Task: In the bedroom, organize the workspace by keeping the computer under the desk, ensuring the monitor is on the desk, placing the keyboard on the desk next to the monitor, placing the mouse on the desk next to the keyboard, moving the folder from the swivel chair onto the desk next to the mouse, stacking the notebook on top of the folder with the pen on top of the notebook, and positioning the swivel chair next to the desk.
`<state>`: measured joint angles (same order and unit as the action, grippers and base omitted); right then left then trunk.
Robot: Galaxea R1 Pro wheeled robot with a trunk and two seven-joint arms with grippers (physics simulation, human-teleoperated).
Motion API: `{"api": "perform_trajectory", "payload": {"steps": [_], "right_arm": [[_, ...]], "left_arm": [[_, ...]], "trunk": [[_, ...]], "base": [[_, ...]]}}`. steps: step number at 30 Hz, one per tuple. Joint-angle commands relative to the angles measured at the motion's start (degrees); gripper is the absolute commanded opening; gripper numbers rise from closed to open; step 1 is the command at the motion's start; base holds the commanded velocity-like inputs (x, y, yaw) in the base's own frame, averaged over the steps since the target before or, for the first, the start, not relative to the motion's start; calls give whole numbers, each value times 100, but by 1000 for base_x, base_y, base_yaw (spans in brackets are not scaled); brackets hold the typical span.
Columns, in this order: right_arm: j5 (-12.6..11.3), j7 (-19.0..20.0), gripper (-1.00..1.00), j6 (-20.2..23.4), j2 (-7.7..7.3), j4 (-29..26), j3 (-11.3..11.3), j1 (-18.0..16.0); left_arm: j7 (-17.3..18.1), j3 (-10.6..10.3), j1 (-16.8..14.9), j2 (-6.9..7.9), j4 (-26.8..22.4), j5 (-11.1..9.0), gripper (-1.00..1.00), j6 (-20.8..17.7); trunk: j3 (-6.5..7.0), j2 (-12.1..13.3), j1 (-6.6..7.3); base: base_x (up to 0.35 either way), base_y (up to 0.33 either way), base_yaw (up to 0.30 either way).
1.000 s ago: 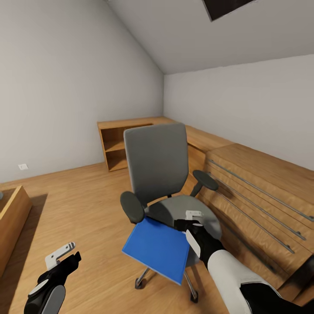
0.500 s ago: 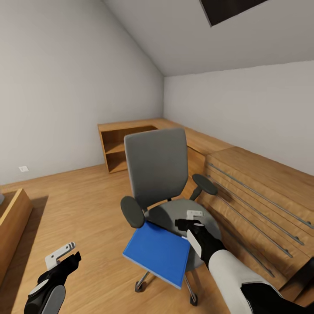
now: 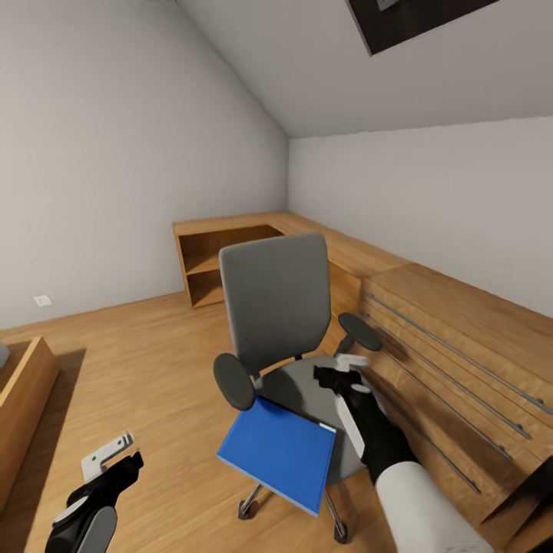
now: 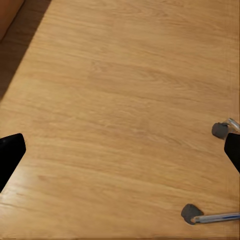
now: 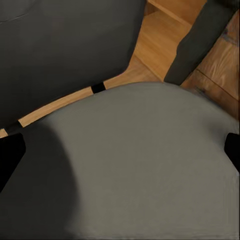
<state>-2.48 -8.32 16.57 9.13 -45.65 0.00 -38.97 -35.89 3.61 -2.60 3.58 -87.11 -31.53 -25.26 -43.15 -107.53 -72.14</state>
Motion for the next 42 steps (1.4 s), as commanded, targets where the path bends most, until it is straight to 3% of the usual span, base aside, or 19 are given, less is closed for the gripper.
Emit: {"api": "perform_trajectory", "payload": {"steps": [1,3,5,6,7,8,9,10,12,13,14,19,20,21,26,33,42], "right_arm": [[-32,-24,100,117,5,-277,0,143],[-184,-22,100,455,23,-1253,-4,638],[-563,-22,100,718,29,-1824,-6,900],[-938,-24,100,912,27,-2107,-9,1026],[-1148,-26,100,1010,22,-2224,-12,1077],[-1595,-27,100,1192,9,-2431,-22,1156],[-1815,-28,100,1272,3,-2528,-28,1190],[-2230,-28,100,1403,-22,-2719,-40,1252],[-2594,-29,100,1485,-70,-2891,-48,1317],[-2899,-29,100,1537,-130,-3028,-52,1386],[-3388,-30,100,1597,-251,-3188,-77,1496],[-3947,-25,100,1628,-333,-3261,-122,1564],[-4054,-24,100,1626,-349,-3266,-128,1575],[-4225,-21,100,1613,-373,-3244,-139,1605],[-4249,-16,100,1599,-372,-3154,-140,1617],[-4258,-12,100,1595,-376,-3094,-163,1620],[-4260,-4,100,1595,-370,-3077,-302,1620]], "left_arm": [[-40,-11,-3,-1,19,-41,100,-13],[-45,-35,-3,-12,81,-30,100,-2],[-47,-39,-3,-12,95,-25,100,3],[-45,-41,-3,-10,99,-23,100,3],[-44,-40,-3,-7,101,-23,100,2],[-43,-38,-3,-4,103,-22,100,-7],[-42,-36,-3,-3,107,-23,100,-10],[-43,-33,-3,-1,138,-30,100,-10],[-45,-29,-3,0,234,-37,100,-5],[-47,-25,-3,3,424,-34,100,6],[-48,-21,-3,8,950,-15,100,23],[-51,-19,-3,32,1669,102,100,175],[-28,-18,-3,53,1941,204,100,386],[533,-92,-3,109,2603,572,100,1534],[801,-165,-3,136,2910,698,100,1834],[872,-172,-3,156,2999,728,100,1920],[882,-133,-3,312,2992,711,100,1936]], "trunk": [[13,39,23],[49,119,67],[85,199,111],[103,239,133],[121,280,155],[139,320,177],[157,360,199],[175,400,221],[210,480,265],[210,480,265],[210,480,265],[210,480,265],[210,480,265],[210,480,265],[210,480,265],[210,480,265],[210,480,265]], "base": [[0,0,0],[0,0,0],[0,0,0],[0,0,0],[0,0,0],[0,0,0],[0,0,0],[0,0,0],[0,0,0],[0,0,0],[0,0,0],[0,0,0],[0,0,0],[0,0,-141],[0,0,-224],[-138,101,-282],[-265,200,-255]]}}
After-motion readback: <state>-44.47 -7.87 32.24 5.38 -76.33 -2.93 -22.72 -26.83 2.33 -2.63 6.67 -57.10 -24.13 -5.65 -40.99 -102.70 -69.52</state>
